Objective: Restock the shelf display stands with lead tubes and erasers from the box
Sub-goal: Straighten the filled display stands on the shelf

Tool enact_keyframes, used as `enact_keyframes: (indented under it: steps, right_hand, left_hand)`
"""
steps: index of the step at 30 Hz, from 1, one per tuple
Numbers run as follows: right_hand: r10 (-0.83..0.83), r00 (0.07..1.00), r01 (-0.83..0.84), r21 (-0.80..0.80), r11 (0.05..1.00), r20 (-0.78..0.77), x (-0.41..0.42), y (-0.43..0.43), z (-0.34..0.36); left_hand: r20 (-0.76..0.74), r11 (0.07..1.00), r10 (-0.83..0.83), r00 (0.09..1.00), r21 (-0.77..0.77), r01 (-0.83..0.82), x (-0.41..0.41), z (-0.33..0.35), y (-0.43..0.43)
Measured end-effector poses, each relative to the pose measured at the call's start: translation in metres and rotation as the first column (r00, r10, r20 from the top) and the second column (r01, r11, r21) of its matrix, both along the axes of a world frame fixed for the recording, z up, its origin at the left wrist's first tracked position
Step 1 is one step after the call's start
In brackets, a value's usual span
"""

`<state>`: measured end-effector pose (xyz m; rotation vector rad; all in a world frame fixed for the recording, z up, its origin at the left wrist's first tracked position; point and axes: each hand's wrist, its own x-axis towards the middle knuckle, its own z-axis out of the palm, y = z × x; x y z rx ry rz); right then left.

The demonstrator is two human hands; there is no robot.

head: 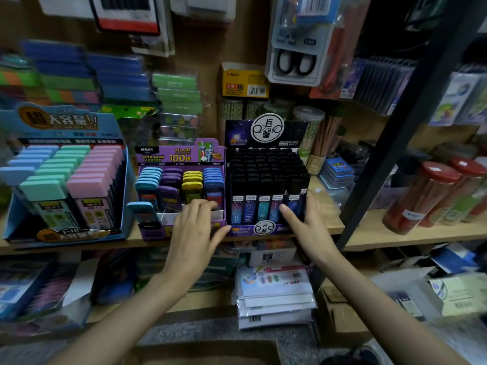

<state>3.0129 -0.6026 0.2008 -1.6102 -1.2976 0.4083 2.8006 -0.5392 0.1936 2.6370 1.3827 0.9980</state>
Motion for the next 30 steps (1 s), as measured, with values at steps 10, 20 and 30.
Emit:
enact_keyframes:
  steps: [10,20,30]
  right_hand:
    - [-0.107,0.698,-0.188,0.324,0.927,0.709,-0.061,-0.001,0.045]
    - [0.060,0.389,-0.135,-0.007,0.991,0.919,-0.114,0.045,0.075]
    - [0.114,0.533,-0.051,-0.103,0.993,0.838,-0.102,0.078,0.090]
  left_hand:
    - [-0.070,0.972,-0.126,0.990,0.193,0.137,-0.035,0.019,-0.010]
    - [0.145,0.996,0.022,0.989,0.086,-0.035,-0.113,0.050,0.015]
    - [0.173,1.000,0.008,0.985,0.028,-0.013,-0.096,0.054,0.041]
